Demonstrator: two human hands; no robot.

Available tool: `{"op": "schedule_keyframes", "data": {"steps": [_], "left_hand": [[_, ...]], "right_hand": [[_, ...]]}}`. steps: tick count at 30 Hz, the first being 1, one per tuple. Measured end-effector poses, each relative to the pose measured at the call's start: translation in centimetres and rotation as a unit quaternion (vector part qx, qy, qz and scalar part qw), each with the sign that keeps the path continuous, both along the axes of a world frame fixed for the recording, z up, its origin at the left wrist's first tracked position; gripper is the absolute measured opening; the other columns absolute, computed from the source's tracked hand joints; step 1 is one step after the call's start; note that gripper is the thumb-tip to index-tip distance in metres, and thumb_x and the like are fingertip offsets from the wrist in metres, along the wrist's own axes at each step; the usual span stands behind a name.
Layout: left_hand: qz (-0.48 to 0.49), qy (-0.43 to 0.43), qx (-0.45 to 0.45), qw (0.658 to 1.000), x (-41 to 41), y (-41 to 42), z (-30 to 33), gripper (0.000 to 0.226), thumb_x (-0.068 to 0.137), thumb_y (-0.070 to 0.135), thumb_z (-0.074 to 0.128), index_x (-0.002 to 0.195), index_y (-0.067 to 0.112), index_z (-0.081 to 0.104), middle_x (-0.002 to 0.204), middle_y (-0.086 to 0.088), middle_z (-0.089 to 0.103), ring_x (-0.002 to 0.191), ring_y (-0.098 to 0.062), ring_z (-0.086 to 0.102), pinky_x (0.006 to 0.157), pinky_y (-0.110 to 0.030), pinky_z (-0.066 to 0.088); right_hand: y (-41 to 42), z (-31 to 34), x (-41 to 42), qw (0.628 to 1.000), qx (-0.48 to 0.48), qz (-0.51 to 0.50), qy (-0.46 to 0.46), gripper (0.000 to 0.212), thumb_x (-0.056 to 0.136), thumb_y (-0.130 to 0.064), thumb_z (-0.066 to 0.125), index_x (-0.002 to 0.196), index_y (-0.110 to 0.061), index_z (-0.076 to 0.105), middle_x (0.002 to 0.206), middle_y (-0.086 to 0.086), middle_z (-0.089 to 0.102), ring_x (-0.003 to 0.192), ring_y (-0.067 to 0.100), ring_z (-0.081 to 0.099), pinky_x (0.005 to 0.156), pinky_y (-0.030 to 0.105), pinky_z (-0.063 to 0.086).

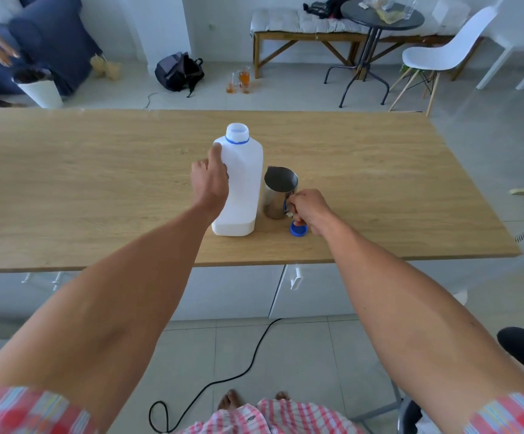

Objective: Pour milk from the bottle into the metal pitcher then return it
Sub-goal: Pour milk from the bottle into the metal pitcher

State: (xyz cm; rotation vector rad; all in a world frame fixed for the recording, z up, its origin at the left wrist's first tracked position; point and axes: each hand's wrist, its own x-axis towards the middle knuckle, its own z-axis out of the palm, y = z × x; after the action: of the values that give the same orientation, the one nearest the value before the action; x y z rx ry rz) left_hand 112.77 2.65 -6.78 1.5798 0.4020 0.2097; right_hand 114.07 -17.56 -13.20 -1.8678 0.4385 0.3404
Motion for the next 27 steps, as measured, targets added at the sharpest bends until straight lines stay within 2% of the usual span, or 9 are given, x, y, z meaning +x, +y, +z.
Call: {"op": "schedule_keyframes", "data": {"steps": [2, 4, 7, 10, 15, 27], "left_hand": [[-0.016, -0.011, 0.05, 0.999, 0.4, 0.4, 0.6, 0.052, 0.09, 0.049, 0.047, 0.062, 0.012, 0.024, 0.065, -0.009, 0.028, 0.067, -0.026, 0.027, 0.061, -0.039, 0.025], [-0.043, -0.024, 0.144, 0.988, 0.9, 0.6, 1.3, 0.052, 0.091, 0.048, 0.042, 0.067, 0.003, 0.028, 0.067, -0.01, 0.032, 0.065, -0.023, 0.03, 0.06, -0.04, 0.026], [-0.084, -0.028, 0.278, 0.957, 1.5, 0.5, 2.1, 0.043, 0.099, 0.039, 0.036, 0.065, 0.014, 0.026, 0.063, -0.001, 0.031, 0.061, -0.02, 0.03, 0.057, -0.036, 0.026], [-0.111, 0.0, 0.373, 0.921, 1.9, 0.2, 2.5, 0.039, 0.101, 0.034, 0.034, 0.068, 0.013, 0.032, 0.064, -0.001, 0.035, 0.059, -0.021, 0.031, 0.053, -0.033, 0.025], [-0.152, 0.041, 0.429, 0.889, 2.5, -0.3, 2.0, 0.039, 0.096, 0.033, 0.036, 0.062, 0.014, 0.032, 0.061, -0.001, 0.034, 0.057, -0.022, 0.03, 0.052, -0.031, 0.023], [-0.184, 0.116, 0.508, 0.834, 3.4, -2.4, 1.2, 0.037, 0.096, 0.034, 0.041, 0.065, 0.014, 0.04, 0.066, -0.002, 0.038, 0.056, -0.022, 0.033, 0.052, -0.031, 0.027]], "right_hand": [[0.4, 0.1, 0.0, 1.0, -0.002, -0.016, 0.003, 0.021, 0.1, -0.007, 0.047, 0.092, -0.007, 0.066, 0.069, 0.005, 0.054, 0.053, 0.014, 0.043, 0.045, 0.027, 0.037], [0.6, 0.1, -0.1, 1.0, -0.001, -0.027, 0.001, 0.023, 0.099, -0.006, 0.046, 0.091, -0.007, 0.068, 0.071, 0.006, 0.056, 0.056, 0.016, 0.044, 0.045, 0.027, 0.033], [0.6, 0.1, -0.3, 0.999, 0.005, -0.041, 0.004, 0.024, 0.097, -0.004, 0.045, 0.084, -0.008, 0.065, 0.07, 0.007, 0.055, 0.056, 0.018, 0.04, 0.045, 0.027, 0.027], [0.6, 0.1, -0.3, 0.999, 0.004, -0.049, -0.002, 0.024, 0.096, -0.003, 0.045, 0.079, -0.008, 0.061, 0.067, 0.005, 0.054, 0.052, 0.017, 0.038, 0.045, 0.028, 0.027], [0.7, -0.2, -0.2, 0.999, -0.012, -0.051, -0.003, 0.027, 0.095, -0.006, 0.047, 0.072, -0.011, 0.059, 0.067, 0.005, 0.057, 0.05, 0.017, 0.038, 0.045, 0.026, 0.026], [0.5, -0.7, 0.0, 0.999, -0.018, -0.049, -0.01, 0.022, 0.098, -0.01, 0.048, 0.083, -0.011, 0.065, 0.073, 0.006, 0.055, 0.054, 0.016, 0.039, 0.048, 0.029, 0.029]]}}
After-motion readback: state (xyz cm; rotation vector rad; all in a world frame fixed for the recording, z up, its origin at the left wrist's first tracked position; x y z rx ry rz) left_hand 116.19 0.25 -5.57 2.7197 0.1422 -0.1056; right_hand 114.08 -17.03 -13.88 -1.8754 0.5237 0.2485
